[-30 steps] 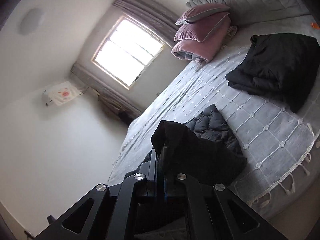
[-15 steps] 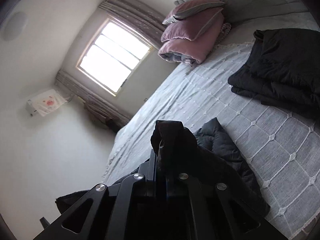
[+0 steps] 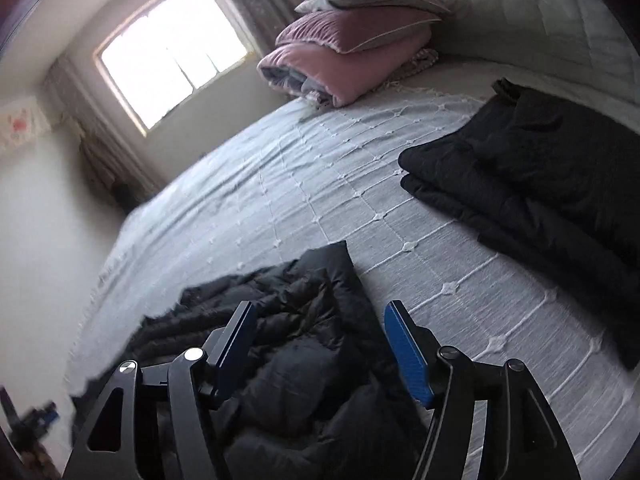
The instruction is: Fold large clothes
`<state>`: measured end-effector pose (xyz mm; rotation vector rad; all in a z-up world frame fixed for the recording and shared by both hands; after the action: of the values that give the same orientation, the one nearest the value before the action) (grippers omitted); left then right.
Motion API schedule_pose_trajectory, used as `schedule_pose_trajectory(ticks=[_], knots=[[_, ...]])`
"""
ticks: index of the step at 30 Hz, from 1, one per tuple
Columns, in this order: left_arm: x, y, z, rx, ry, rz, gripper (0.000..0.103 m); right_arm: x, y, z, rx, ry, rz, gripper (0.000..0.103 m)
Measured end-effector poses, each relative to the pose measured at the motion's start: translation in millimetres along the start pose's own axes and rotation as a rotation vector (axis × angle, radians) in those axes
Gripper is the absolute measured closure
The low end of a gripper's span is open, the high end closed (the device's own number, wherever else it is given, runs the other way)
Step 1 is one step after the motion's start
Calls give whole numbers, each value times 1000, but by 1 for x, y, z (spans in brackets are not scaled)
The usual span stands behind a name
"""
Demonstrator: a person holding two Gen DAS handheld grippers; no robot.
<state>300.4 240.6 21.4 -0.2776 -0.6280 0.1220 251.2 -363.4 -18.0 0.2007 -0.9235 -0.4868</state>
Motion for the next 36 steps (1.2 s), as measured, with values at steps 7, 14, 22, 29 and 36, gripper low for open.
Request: schedule_pose_trajectory(ticks=[7, 14, 22, 29, 36], knots=[[-3, -7, -42, 25, 86, -54, 70, -2, 20, -55, -97, 94, 222, 42], [-8, -26, -43, 137, 38, -135, 96, -28, 62, -72, -242, 64, 476, 94], [14, -50, -2, 173, -107, -153, 97, -31, 73, -49, -302, -40, 512, 98], [32, -72, 11, 196, -189, -188, 97, -15, 84, -27, -310, -127, 501, 98], [73, -88, 1, 215, -233, -183, 98, 17, 96, -21, -305, -182, 456, 99]])
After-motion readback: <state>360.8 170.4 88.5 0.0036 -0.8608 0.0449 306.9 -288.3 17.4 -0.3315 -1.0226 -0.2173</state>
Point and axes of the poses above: each gripper's, at about its wrist camera, not at the fingertips, and z roughly against the way its jaws point, y to its left, x to its top, the point moved 2 cm from there along -z, roughly the way its jaws point, and after that the axes turned 6 degrees about -x, right-handed, at the moved point
